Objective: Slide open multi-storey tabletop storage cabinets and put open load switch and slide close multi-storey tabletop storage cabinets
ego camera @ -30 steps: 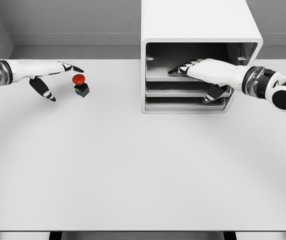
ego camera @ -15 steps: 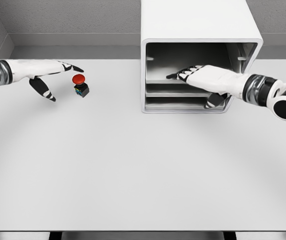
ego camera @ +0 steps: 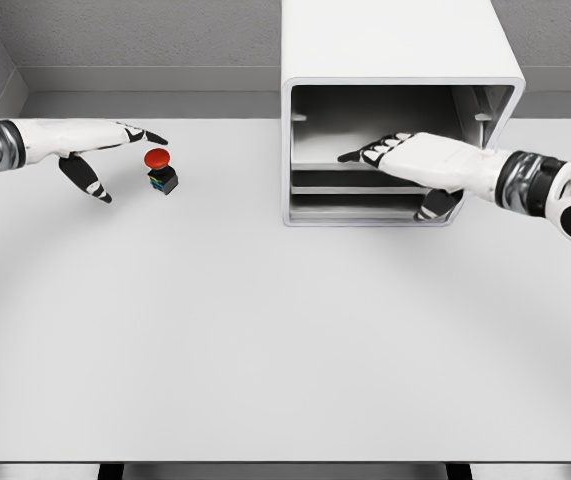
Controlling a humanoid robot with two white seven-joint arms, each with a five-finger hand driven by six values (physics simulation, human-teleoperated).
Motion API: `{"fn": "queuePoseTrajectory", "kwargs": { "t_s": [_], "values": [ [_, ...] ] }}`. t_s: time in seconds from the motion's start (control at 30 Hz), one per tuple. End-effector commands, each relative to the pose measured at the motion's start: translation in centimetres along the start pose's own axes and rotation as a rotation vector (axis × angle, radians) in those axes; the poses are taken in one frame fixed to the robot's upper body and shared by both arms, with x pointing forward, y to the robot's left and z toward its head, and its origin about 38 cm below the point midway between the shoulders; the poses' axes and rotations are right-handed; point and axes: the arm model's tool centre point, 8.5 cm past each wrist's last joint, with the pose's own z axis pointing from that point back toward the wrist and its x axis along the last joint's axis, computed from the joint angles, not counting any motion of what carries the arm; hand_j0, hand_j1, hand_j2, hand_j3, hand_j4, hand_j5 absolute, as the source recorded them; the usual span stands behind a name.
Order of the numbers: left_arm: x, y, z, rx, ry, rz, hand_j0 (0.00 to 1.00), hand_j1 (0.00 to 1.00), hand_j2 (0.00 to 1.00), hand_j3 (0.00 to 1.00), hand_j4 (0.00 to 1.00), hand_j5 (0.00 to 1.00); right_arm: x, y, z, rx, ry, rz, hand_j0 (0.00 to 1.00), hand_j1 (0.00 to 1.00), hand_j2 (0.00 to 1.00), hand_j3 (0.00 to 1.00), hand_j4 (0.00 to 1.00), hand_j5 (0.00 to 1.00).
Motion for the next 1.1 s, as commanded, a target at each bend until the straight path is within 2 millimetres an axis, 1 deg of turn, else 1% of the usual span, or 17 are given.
{"fn": "queuePoseTrajectory", "kwargs": {
  "t_s": [0.0,0.17,0.27,0.5,0.53,0.57,0.77,0.83,0.9,1.0,1.07],
  "values": [
    [0.0,0.2,0.0,0.007,-0.001,0.005,1.0,1.0,1.0,1.0,1.0,1.0,-0.1,-0.1,0.3,0.001,0.001,0.004,1.0,1.0,1.0,1.0,1.0,1.0],
    [-0.1,0.1,0.1,0.007,0.002,0.007,1.0,1.0,1.0,1.0,1.0,1.0,-0.1,0.1,0.4,0.003,0.003,0.006,1.0,1.0,1.0,1.0,1.0,1.0],
    [0.0,0.2,0.1,0.008,0.001,0.005,1.0,1.0,1.0,1.0,1.0,1.0,-0.6,0.0,1.6,0.004,0.005,0.029,1.0,1.0,1.0,1.0,1.0,1.0],
    [-0.1,0.1,0.1,0.007,0.001,0.006,1.0,1.0,1.0,1.0,1.0,1.0,-0.3,0.4,1.7,0.009,-0.022,0.043,1.0,1.0,1.0,1.0,1.0,1.0],
    [-0.1,0.1,0.1,0.007,0.001,0.006,1.0,1.0,1.0,1.0,1.0,1.0,-0.3,0.5,1.9,0.007,-0.027,0.046,1.0,1.0,1.0,1.0,1.0,1.0],
    [-0.1,0.1,0.1,0.007,0.001,0.006,1.0,1.0,1.0,1.0,1.0,1.0,-0.8,0.5,2.4,0.006,-0.014,0.046,1.0,1.0,1.0,1.0,1.0,1.0],
    [-0.1,0.1,0.1,0.007,0.001,0.006,1.0,1.0,1.0,1.0,1.0,1.0,0.0,0.8,2.6,0.009,-0.092,0.094,1.0,1.0,1.0,1.0,1.0,1.0],
    [-0.1,0.1,0.1,0.007,0.001,0.006,1.0,1.0,1.0,1.0,1.0,1.0,0.4,1.3,2.7,0.017,-0.135,0.116,1.0,1.0,1.0,1.0,1.0,1.0],
    [-0.1,0.1,0.2,0.007,0.002,0.006,1.0,1.0,1.0,1.0,1.0,1.0,0.6,1.3,2.7,0.019,-0.147,0.124,1.0,1.0,1.0,1.0,1.0,1.0],
    [-0.1,0.1,0.1,0.007,0.001,0.006,1.0,1.0,1.0,1.0,1.0,1.0,0.5,1.6,3.4,0.019,-0.178,0.147,1.0,1.0,1.0,1.0,1.0,1.0],
    [-0.1,0.1,0.1,0.007,0.001,0.006,1.0,1.0,1.0,1.0,1.0,1.0,0.9,1.7,3.6,0.018,-0.219,0.175,1.0,1.0,1.0,1.0,1.0,1.0]
  ]
}}
